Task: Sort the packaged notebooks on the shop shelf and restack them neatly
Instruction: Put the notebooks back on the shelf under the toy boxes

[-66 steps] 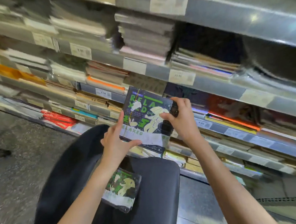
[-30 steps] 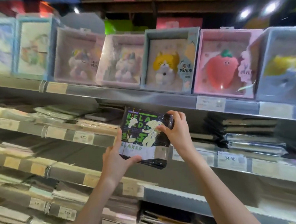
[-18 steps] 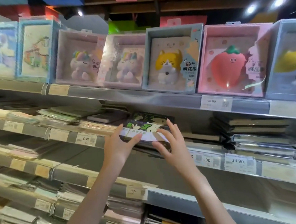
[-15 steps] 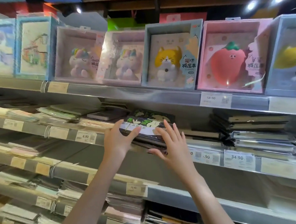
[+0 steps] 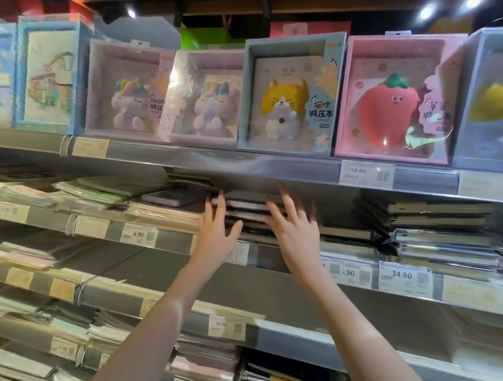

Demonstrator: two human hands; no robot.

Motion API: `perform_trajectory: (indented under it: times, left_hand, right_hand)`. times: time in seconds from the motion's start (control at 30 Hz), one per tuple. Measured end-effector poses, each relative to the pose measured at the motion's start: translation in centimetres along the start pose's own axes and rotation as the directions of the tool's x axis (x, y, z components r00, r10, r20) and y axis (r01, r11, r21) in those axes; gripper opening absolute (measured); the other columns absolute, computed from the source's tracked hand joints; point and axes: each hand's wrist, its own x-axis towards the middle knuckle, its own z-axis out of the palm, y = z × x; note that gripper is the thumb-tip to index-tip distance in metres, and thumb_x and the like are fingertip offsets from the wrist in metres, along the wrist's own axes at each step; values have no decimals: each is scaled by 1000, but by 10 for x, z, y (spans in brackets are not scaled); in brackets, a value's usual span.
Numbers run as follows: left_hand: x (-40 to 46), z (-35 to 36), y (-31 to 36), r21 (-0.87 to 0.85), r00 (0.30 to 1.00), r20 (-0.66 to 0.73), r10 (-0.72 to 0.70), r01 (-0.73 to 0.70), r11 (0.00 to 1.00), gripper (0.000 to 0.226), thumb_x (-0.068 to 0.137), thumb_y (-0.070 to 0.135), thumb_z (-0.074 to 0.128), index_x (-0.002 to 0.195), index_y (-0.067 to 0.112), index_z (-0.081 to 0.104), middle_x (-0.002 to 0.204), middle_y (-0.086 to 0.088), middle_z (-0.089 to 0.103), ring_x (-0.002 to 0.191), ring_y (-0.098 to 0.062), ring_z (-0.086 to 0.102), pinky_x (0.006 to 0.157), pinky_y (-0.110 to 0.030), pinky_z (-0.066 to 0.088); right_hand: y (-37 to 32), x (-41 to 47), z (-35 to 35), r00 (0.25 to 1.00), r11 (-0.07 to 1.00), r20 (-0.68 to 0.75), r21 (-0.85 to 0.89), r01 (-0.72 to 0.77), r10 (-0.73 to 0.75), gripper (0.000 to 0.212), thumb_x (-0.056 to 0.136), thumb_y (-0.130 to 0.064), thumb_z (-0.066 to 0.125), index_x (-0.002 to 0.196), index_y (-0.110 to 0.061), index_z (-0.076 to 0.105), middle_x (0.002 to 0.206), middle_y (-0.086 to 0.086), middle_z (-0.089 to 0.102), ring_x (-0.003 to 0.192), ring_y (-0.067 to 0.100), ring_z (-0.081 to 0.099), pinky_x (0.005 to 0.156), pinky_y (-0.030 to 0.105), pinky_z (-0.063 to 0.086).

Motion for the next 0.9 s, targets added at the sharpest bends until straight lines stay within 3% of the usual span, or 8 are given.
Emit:
perform_trajectory:
  times: [0.07,0.13,0.23,0.3,0.37,0.5,0.73,0.9]
  left_hand:
    - [5,4,-5,162,999,6,53,-53,985,68,96,42,38,149,17,2,155,-16,8,141,-30,6,114,-40,10]
    - [10,5,-6,233,998,15,68,-70,970,69,96,46,33,149,16,-1,155,-17,10,141,-31,8,116,-40,11]
    - [10,6,-6,249,998,22,65,-68,966,69,97,46,33,149,15,1,154,-17,14,140,-31,9,115,-40,12]
    - [7,7,-8,265,997,0,78,-75,961,66,97,43,34,149,14,6,151,-17,20,139,-30,11,114,-40,14]
    - [2,7,-9,294,992,-44,116,-98,951,62,97,39,36,148,13,12,149,-17,25,138,-30,14,113,-39,16]
    - [-9,6,-6,312,983,-105,153,-113,943,56,98,34,37,148,15,17,151,-14,23,140,-28,14,112,-37,20]
    - [-31,9,-14,283,980,-98,175,-141,949,53,96,29,44,144,14,29,150,-15,27,140,-30,14,113,-42,23]
    - [-49,6,-16,267,977,-104,189,-155,951,51,95,28,44,143,15,32,147,-10,31,138,-24,19,109,-39,33]
  right_hand:
    - [0,1,1,991,996,109,37,-81,77,47,93,-42,30,136,-29,46,151,5,33,131,32,43,101,63,33]
    - [1,3,5,976,991,188,55,-121,109,47,98,-43,27,145,-37,26,158,-2,9,144,26,16,111,61,17]
    - [1,1,1,964,989,240,68,-133,113,49,100,-43,24,147,-41,8,157,-6,-8,146,21,-2,114,57,3]
    - [-1,-3,-2,965,989,239,65,-129,110,49,100,-43,24,147,-39,9,158,-4,-5,146,23,2,114,58,3]
    - [-4,-8,-3,968,990,221,58,-131,115,47,100,-41,25,147,-35,18,158,0,7,143,24,18,114,58,7]
    - [-9,-19,-6,981,987,130,50,-152,144,48,94,-38,25,135,-25,48,143,8,45,119,28,55,99,60,35]
    - [-15,-36,-10,983,991,133,19,-131,128,49,94,-36,28,130,-15,53,130,10,56,117,30,55,93,59,41]
    - [-22,-51,-11,987,993,113,16,-120,117,51,94,-38,26,134,-15,49,140,9,48,130,28,44,101,59,33]
